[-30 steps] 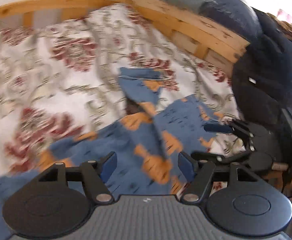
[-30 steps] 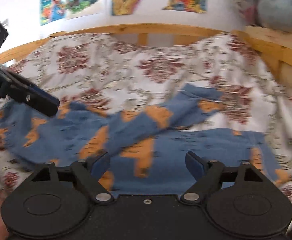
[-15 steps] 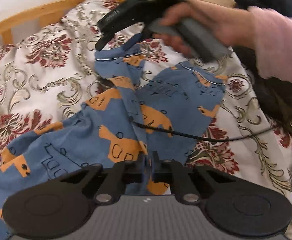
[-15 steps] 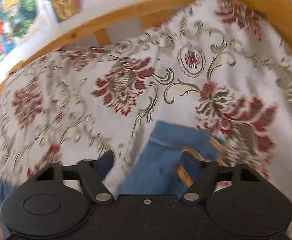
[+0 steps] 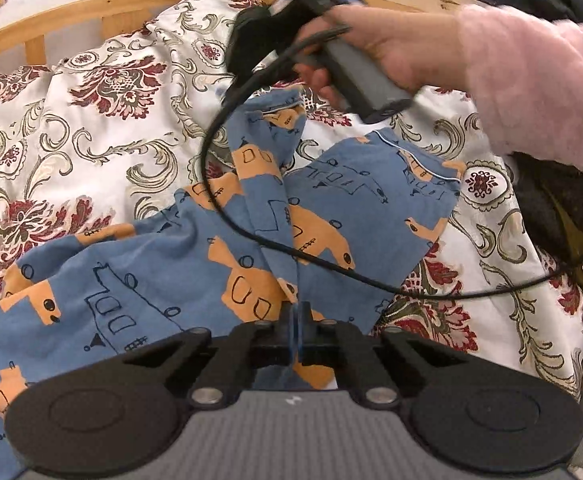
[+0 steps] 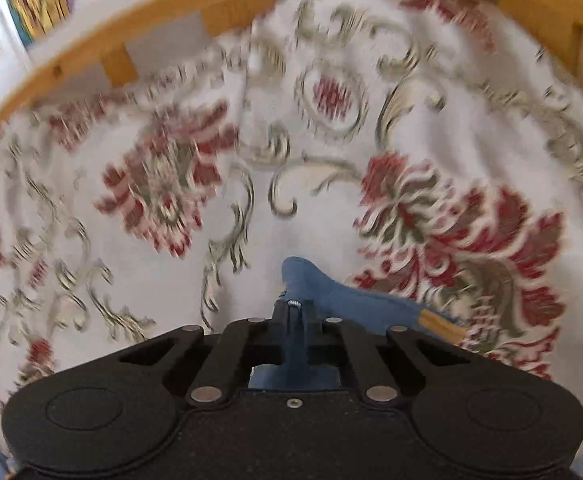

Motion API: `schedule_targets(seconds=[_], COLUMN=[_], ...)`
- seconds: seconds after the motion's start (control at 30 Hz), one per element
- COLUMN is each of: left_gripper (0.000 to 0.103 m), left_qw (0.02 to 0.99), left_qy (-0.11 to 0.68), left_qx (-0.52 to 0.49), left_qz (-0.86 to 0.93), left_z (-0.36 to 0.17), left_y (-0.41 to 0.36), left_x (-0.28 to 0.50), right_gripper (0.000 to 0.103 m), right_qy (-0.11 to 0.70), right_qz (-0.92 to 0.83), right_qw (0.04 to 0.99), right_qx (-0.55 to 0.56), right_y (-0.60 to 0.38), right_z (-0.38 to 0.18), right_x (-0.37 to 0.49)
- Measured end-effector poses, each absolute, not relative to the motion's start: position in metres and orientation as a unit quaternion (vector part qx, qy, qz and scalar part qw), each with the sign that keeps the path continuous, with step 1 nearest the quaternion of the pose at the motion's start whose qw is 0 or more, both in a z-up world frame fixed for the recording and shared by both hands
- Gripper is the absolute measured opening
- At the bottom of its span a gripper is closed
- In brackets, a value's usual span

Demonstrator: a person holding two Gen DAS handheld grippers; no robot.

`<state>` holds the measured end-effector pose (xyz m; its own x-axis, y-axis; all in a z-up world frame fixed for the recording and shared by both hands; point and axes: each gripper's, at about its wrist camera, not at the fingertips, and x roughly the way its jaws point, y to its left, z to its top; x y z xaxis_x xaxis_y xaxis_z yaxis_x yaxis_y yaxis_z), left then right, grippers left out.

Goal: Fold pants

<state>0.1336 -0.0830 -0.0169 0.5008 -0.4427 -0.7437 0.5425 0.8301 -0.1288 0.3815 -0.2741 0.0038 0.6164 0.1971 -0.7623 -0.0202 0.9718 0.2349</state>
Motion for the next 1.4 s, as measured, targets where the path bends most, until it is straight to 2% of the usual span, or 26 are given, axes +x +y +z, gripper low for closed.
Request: schedule_targets(seconds=[0.27, 0.43, 0.7, 0.93, 1.03, 1.17, 1.23, 1.3, 1.4], left_gripper=[0.000, 0.000, 0.000, 0.000, 0.000, 0.000, 0.000, 0.000, 0.000], left_qw=[0.871, 0.860, 0.824, 0.812, 0.804, 0.799, 0.802, 0.804, 0.804], left_qy=[0.368, 0.342, 0.323, 0.350, 0.360, 0.362, 0.362, 0.362, 0.363], left_qx=[0.134, 0.211, 0.319, 0.300, 0.302, 0.314, 0.311, 0.308, 0.307], left_qz=[-0.295, -0.315, -0.340, -0.358, -0.364, -0.362, -0.360, -0.358, -0.357], left_z=[-0.006, -0.006, -0.018, 0.004, 0.006, 0.005, 0.006, 0.008, 0.008], left_y=[-0.093, -0.106, -0.124, -0.113, -0.108, -0.106, -0.105, -0.104, -0.104], left_x=[0.120, 0.107, 0.090, 0.101, 0.103, 0.097, 0.097, 0.097, 0.098], right_gripper=[0.006, 0.006, 0.006, 0.006, 0.006, 0.032, 0.038, 0.049, 0.050], right_qy=[0.292, 0.248, 0.283, 0.260, 0.274, 0.310, 0.325, 0.333, 0.325], right_qz=[0.085, 0.053, -0.030, -0.025, -0.022, -0.021, -0.020, -0.027, -0.036], right_qw=[0.937, 0.946, 0.928, 0.940, 0.932, 0.918, 0.912, 0.912, 0.917], right_qx=[0.172, 0.203, 0.243, 0.222, 0.234, 0.247, 0.248, 0.240, 0.230], right_y=[-0.356, -0.407, -0.433, -0.424, -0.426, -0.429, -0.427, -0.425, -0.423], right_z=[0.075, 0.079, 0.008, 0.014, 0.011, -0.002, -0.006, -0.010, -0.011], right_x=[0.278, 0.198, 0.134, 0.118, 0.115, 0.116, 0.119, 0.122, 0.127])
